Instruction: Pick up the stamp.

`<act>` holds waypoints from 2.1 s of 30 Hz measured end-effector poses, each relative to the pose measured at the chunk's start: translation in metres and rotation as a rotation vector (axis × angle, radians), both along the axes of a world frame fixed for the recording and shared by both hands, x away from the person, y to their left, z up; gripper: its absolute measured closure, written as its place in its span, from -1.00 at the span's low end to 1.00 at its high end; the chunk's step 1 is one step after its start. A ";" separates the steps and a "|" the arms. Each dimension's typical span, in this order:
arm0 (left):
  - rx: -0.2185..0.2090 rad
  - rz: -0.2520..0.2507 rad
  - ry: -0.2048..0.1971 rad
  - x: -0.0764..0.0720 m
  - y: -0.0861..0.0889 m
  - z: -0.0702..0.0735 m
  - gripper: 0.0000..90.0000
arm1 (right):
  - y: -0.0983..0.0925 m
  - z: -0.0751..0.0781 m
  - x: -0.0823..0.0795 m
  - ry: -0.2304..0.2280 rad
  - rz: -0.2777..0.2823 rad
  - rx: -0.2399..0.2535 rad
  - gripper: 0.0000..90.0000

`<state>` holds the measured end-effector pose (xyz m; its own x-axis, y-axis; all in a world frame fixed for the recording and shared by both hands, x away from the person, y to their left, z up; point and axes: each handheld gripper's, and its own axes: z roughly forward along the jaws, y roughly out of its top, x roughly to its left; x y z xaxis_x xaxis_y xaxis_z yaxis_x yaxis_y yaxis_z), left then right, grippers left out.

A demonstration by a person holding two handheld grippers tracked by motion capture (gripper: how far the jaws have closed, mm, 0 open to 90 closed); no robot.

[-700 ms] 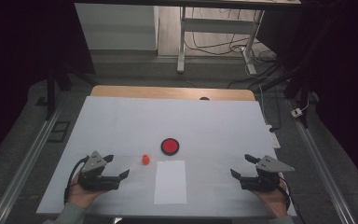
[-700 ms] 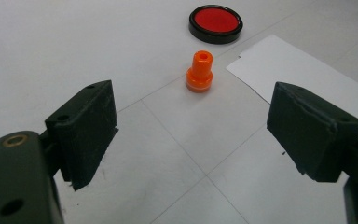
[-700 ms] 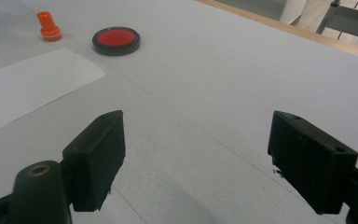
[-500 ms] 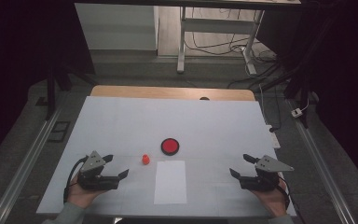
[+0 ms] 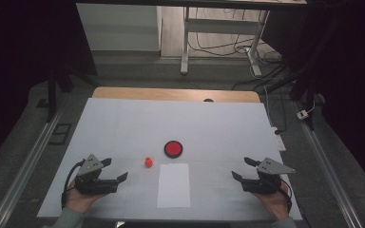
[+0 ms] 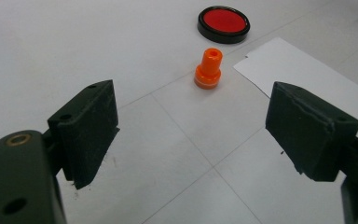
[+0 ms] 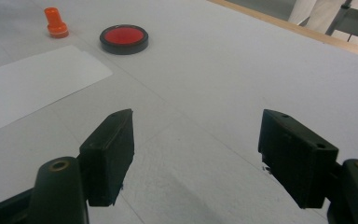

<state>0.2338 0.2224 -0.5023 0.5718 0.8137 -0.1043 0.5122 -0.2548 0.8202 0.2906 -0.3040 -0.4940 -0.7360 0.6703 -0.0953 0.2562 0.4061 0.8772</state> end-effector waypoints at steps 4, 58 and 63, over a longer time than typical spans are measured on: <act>-0.005 -0.003 0.004 0.000 -0.001 0.000 -0.62 | 0.001 0.001 -0.002 -0.002 0.005 0.003 -0.39; 0.087 -0.091 0.043 0.074 -0.049 0.017 -0.53 | 0.013 -0.005 0.003 0.022 0.021 -0.016 -0.34; 0.084 -0.100 0.046 0.077 -0.053 0.015 -0.53 | 0.013 -0.006 0.003 0.022 0.018 -0.026 -0.34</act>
<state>0.3109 0.1698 -0.4877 0.6468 0.7598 -0.0661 0.5176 -0.3737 0.7697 0.2939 -0.2906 -0.5000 -0.7500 0.6545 -0.0957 0.2681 0.4330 0.8606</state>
